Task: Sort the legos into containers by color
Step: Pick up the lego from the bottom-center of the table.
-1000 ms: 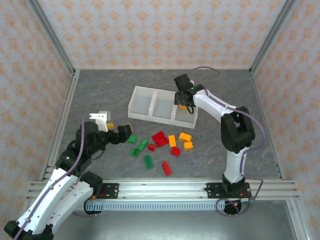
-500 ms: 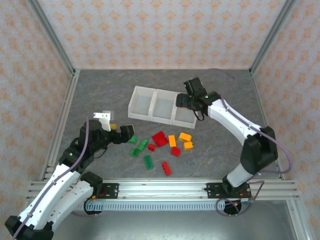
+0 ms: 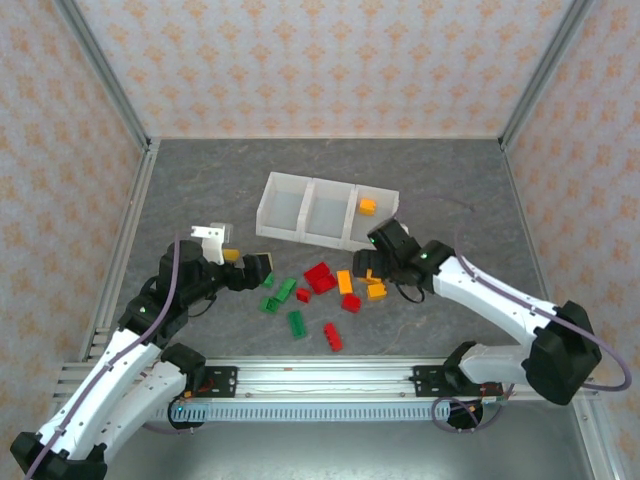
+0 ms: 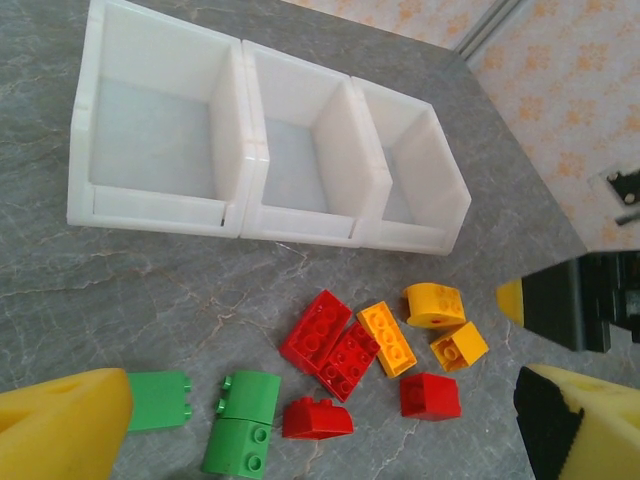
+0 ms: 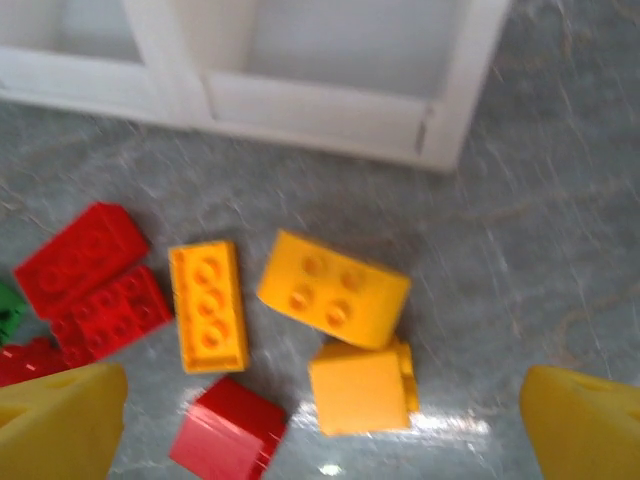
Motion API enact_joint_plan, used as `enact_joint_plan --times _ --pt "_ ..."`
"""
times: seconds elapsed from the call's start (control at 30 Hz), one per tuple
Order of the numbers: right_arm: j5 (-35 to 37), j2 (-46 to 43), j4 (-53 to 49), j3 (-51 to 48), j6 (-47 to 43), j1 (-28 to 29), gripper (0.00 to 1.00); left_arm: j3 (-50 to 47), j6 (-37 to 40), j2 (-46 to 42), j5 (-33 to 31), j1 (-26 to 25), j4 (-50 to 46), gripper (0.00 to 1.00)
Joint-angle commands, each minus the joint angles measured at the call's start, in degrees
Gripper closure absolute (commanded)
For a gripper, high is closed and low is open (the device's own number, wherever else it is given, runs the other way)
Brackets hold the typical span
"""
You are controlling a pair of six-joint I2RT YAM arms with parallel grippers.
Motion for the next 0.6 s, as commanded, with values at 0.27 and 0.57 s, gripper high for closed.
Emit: enact_joint_plan --times 0.27,0.57 --pt "-1.66 2.89 -1.82 -3.78 -2.40 0.47 0.09 -0.63 0.23 1.00 -0.61 -0.35 1.59 0.01" --pt "-2.86 5.93 1.44 -4.12 -7.13 0.47 0.21 -0.55 0.18 2.93 -0.58 -0.53 1.34 0.01"
